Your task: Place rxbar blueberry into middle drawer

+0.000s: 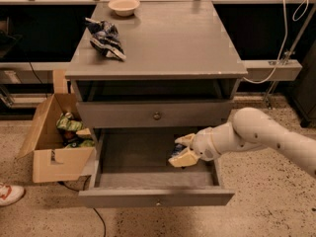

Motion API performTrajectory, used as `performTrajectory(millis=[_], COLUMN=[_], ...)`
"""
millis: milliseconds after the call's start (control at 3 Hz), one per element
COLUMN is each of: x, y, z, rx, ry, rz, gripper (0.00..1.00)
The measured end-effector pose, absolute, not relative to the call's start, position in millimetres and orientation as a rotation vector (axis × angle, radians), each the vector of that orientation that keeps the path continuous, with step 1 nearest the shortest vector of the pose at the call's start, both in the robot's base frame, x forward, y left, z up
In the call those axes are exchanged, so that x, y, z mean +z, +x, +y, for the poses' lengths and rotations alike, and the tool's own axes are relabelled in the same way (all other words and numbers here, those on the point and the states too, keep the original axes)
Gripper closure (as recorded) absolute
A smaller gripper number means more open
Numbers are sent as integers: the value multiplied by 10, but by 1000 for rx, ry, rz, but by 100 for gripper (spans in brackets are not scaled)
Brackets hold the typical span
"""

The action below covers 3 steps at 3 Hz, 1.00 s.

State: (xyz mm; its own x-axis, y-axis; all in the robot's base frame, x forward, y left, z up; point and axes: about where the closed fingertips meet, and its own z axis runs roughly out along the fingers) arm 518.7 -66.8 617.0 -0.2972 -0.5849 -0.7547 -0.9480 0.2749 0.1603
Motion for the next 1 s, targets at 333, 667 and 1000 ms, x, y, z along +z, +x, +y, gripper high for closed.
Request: performTrajectory(millis=[333, 667, 1000], x=[5586, 5172, 4770], y=[5216, 5359, 5597], z=[-509, -380, -207], rx=[842, 816, 816], ry=[-1343, -1283, -1169], rz=[2047, 2099, 2112], gripper=[100, 100, 100])
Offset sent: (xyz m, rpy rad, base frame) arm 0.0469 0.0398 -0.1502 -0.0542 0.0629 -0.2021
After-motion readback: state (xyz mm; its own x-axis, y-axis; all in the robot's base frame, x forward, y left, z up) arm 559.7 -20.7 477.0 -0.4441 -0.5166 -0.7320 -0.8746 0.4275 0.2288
